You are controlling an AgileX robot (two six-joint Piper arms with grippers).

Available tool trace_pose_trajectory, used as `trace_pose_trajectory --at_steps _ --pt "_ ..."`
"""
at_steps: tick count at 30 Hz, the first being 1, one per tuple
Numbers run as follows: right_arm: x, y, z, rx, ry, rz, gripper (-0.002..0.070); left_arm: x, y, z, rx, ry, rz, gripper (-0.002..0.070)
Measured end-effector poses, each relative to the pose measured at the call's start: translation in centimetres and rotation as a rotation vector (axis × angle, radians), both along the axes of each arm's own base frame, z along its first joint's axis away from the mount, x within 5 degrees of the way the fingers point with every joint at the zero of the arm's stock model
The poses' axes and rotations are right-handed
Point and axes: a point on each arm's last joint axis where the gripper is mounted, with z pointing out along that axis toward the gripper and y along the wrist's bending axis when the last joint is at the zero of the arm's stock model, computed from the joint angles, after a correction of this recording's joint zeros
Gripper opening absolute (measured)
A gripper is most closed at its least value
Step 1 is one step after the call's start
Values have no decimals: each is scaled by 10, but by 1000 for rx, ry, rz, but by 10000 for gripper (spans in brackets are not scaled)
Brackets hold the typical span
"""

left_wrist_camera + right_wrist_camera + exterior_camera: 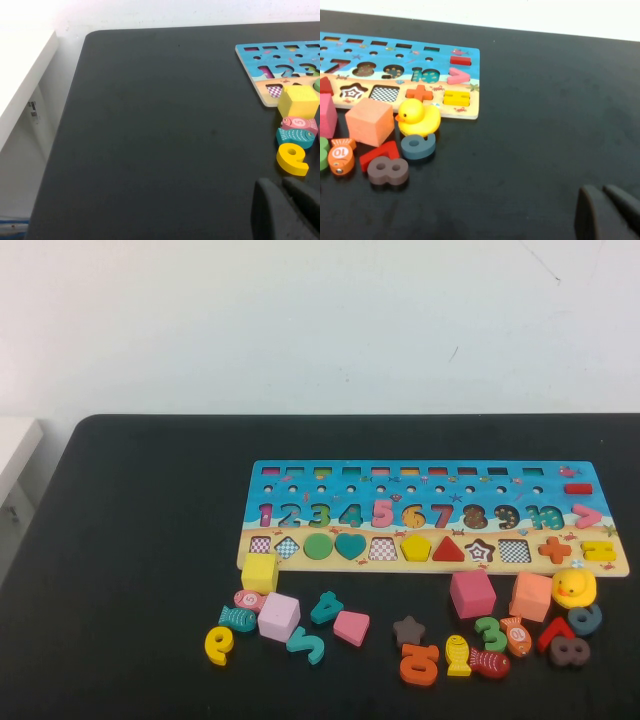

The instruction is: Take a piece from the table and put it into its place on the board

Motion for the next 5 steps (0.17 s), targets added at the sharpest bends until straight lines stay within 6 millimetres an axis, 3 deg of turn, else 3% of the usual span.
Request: trace_pose_trajectory --at_steps 5 --pt "0 0 0 0 0 0 18 0 0 0 0 0 0 -1"
